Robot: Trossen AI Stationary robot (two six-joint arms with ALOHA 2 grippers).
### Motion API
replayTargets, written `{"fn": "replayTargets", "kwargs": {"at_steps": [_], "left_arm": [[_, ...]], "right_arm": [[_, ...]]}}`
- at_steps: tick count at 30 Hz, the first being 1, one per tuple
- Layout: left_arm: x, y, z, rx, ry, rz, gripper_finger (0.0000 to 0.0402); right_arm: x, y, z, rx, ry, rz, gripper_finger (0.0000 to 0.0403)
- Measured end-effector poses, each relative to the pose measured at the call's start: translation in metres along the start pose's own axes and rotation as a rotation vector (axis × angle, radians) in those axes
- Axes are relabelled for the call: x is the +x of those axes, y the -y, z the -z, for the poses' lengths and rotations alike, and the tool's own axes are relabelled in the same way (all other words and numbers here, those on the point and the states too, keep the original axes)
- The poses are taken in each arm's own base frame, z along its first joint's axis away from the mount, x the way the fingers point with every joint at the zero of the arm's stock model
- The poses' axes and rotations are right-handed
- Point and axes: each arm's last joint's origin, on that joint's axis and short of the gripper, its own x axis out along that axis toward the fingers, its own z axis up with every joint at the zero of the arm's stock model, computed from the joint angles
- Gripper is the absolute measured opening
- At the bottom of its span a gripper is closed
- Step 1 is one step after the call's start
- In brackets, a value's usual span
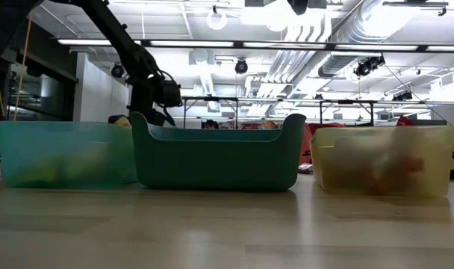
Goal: Sort candy
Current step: Put the red candy into the yellow bin
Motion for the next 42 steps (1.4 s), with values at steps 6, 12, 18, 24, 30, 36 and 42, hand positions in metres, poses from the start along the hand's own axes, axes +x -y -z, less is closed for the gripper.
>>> {"fn": "replayTargets", "kwargs": {"at_steps": [6,12,18,24,30,36,42], "left_arm": [[0.001,0.000,-0.001,-0.062,0.021,-0.009,0.0202],[0.001,0.000,-0.001,-0.142,0.024,-0.002,0.0202],[0.001,0.001,-0.002,-0.198,0.034,0.003,0.0202],[-0.006,0.001,-0.003,-0.187,0.051,0.024,0.0202],[-0.025,0.002,-0.002,-0.222,0.102,0.047,0.0202],[-0.007,0.014,0.022,-0.308,0.046,0.063,0.0202],[0.013,0.014,0.040,-0.379,0.045,0.067,0.0202]], "right_arm": [[0.000,0.000,0.000,0.000,-0.001,0.001,0.0220],[0.000,0.000,0.000,0.000,-0.001,0.001,0.0220],[0.000,0.000,0.000,0.000,-0.001,0.002,0.0220],[0.000,0.000,0.000,0.000,-0.001,0.002,0.0220],[0.000,0.000,0.000,-0.003,-0.005,0.004,0.0220],[0.000,0.002,0.003,-0.006,-0.027,0.044,0.0220],[0.000,0.003,0.005,0.000,-0.046,0.060,0.0220]]}}
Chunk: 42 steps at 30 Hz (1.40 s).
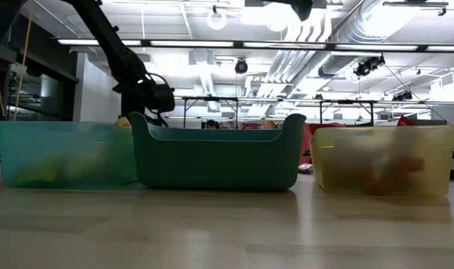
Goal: Sort candy
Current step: Put the red candy into the yellow bin
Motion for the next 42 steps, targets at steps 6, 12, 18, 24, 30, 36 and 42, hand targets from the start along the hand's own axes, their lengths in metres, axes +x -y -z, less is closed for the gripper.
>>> {"fn": "replayTargets", "kwargs": {"at_steps": [6,12,18,24,30,36,42], "left_arm": [[0.000,0.004,-0.006,-0.032,0.067,0.045,0.0202],[0.004,0.001,-0.011,-0.139,0.074,0.058,0.0197],[0.006,-0.003,-0.014,-0.154,0.057,0.072,0.0141],[0.003,0.002,-0.012,-0.081,0.030,0.126,0.0016],[-0.029,0.002,-0.011,0.082,0.077,0.188,0.0006],[-0.107,-0.007,0.005,0.240,0.294,0.449,0.0001],[-0.171,-0.031,0.060,0.376,0.485,0.949,0.0001]], "right_arm": [[0.000,0.000,0.000,0.001,0.000,0.000,0.0220],[0.000,0.000,0.000,0.025,0.000,-0.001,0.0220],[0.000,0.000,0.000,0.027,0.000,-0.001,0.0220],[0.000,0.000,0.000,0.027,0.000,-0.001,0.0220],[0.000,0.000,0.000,0.021,-0.001,-0.002,0.0220],[0.000,0.000,0.000,-0.023,0.000,-0.002,0.0220],[0.000,0.000,0.000,-0.034,0.000,-0.002,0.0220]]}}
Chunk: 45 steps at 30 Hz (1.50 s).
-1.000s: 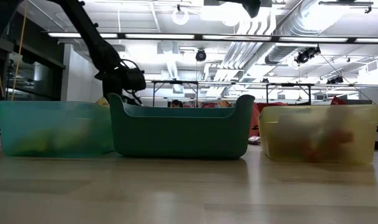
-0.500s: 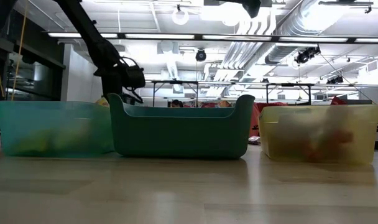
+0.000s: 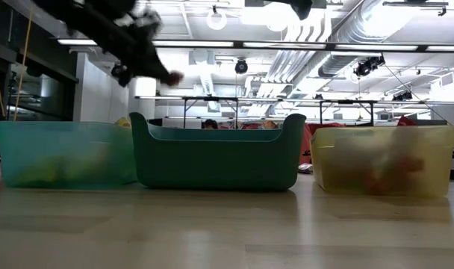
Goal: Sort candy
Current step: Put the red candy into the yellow bin
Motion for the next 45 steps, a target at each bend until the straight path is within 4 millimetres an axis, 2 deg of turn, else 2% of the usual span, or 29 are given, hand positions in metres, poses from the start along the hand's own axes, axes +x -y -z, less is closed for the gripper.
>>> {"fn": "replayTargets", "kwargs": {"at_steps": [4,7,11,14,20,28,36,40,45], "left_arm": [[-0.031,0.026,0.027,0.023,0.059,0.240,0.0001],[-0.048,0.044,0.037,0.073,0.098,0.380,0.0001],[-0.064,0.070,0.029,0.199,0.233,0.517,0.0001],[-0.069,0.086,0.016,0.327,0.318,0.525,0.0000],[-0.055,0.104,0.004,0.490,0.313,0.482,0.0000],[-0.030,0.115,0.008,0.581,0.249,0.480,0.0000],[-0.026,0.118,0.010,0.593,0.235,0.488,0.0000],[-0.029,0.122,0.011,0.656,0.256,0.499,0.0000],[-0.030,0.125,0.013,0.699,0.269,0.481,0.0000]], "right_arm": [[0.000,-0.001,-0.002,0.000,0.026,-0.007,0.0220],[0.002,-0.002,-0.008,0.001,0.082,-0.023,0.0220],[0.009,-0.004,-0.014,0.003,0.169,-0.048,0.0220],[0.021,-0.004,-0.014,-0.011,0.207,-0.057,0.0220],[0.051,-0.004,-0.011,-0.020,0.176,-0.048,0.0220],[0.080,-0.007,-0.020,0.009,0.156,-0.045,0.0220],[0.082,-0.005,-0.015,0.036,0.058,0.016,0.0220],[0.081,-0.003,-0.015,0.067,0.076,0.089,0.0220],[0.083,-0.002,-0.015,0.120,0.069,0.068,0.0220]]}}
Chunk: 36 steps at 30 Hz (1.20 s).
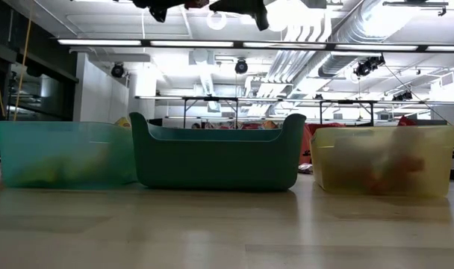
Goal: Sort candy
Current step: Put the red candy into the yellow bin
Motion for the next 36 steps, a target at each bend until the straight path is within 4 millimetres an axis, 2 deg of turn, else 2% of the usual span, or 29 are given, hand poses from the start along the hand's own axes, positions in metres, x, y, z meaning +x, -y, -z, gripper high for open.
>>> {"fn": "replayTargets", "kwargs": {"at_steps": [5,9,13,15,17,21,26,31,36], "left_arm": [[0.000,0.000,0.000,0.002,-0.004,-0.019,0.0000],[0.000,0.000,0.000,0.041,-0.005,-0.021,0.0000],[0.000,-0.001,0.000,0.052,-0.011,-0.049,0.0003],[0.000,-0.002,0.000,0.053,-0.016,-0.065,0.0012],[0.000,-0.002,0.001,0.052,-0.022,-0.078,0.0029],[0.000,-0.002,0.001,0.052,-0.025,-0.079,0.0078],[-0.006,-0.005,0.003,0.015,-0.089,-0.162,0.0144],[-0.025,-0.009,-0.003,0.009,-0.176,-0.253,0.0190],[-0.048,-0.012,-0.007,-0.068,-0.180,-0.327,0.0204]], "right_arm": [[0.000,-0.001,0.000,0.046,-0.009,-0.028,0.0218],[0.000,-0.001,0.000,0.070,-0.008,-0.028,0.0189],[0.000,-0.001,0.000,0.077,-0.007,-0.022,0.0108],[0.000,-0.001,0.000,0.077,-0.006,-0.020,0.0048],[0.000,-0.001,0.000,0.075,-0.006,-0.019,0.0015],[0.000,0.000,0.000,0.074,-0.005,-0.016,0.0011],[-0.010,0.007,-0.006,0.048,-0.020,0.012,0.0002],[-0.038,0.020,-0.017,0.013,-0.061,0.074,0.0001],[-0.071,0.028,-0.028,-0.017,-0.076,0.142,0.0000]]}}
